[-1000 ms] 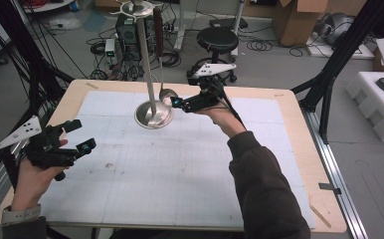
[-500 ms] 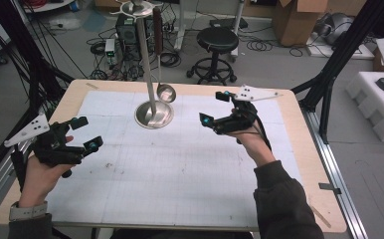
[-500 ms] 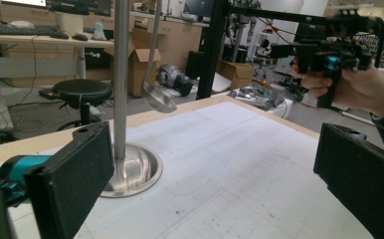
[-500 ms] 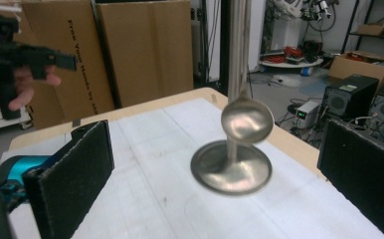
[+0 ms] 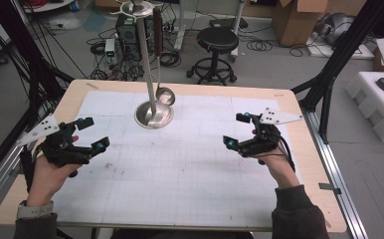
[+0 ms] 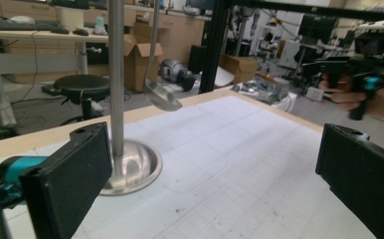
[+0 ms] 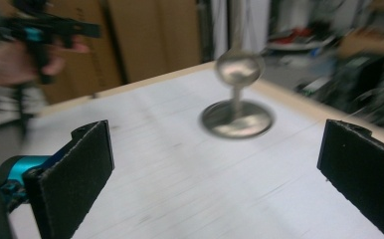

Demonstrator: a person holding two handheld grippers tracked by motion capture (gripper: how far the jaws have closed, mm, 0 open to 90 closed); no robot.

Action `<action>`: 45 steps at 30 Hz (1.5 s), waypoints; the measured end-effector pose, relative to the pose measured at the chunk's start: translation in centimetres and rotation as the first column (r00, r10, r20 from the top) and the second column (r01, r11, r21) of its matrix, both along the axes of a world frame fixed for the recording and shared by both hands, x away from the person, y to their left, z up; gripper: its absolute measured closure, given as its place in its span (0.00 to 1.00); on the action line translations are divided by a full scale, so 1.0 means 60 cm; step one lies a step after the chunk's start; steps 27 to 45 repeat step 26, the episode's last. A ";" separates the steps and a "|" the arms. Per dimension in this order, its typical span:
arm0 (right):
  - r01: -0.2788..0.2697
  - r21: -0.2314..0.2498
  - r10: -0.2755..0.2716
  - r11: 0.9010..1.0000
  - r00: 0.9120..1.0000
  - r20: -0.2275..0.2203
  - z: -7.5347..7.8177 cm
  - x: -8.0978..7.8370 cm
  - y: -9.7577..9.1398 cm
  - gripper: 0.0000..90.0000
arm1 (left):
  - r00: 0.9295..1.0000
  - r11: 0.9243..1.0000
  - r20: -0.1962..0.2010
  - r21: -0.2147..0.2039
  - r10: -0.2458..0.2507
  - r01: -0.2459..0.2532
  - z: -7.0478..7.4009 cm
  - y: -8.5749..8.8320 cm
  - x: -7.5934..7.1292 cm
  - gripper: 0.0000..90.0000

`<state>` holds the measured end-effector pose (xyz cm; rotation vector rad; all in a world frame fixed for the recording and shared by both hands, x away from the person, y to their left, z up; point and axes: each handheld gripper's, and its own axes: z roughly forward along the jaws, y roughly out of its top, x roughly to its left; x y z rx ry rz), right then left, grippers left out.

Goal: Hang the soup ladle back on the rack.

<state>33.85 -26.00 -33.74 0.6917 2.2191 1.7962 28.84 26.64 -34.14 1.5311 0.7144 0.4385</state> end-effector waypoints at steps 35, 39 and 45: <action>0.212 0.040 -0.212 0.977 0.977 0.005 -0.030 -0.069 -0.165 0.00 | 1.000 0.996 -0.014 0.083 0.012 -0.010 -0.014 -0.013 0.008 0.02; 0.212 0.040 -0.212 0.977 0.977 0.005 -0.030 -0.069 -0.165 0.00 | 1.000 0.996 -0.014 0.083 0.012 -0.010 -0.014 -0.013 0.008 0.02; 0.212 0.040 -0.212 0.977 0.977 0.005 -0.030 -0.069 -0.165 0.00 | 1.000 0.996 -0.014 0.083 0.012 -0.010 -0.014 -0.013 0.008 0.02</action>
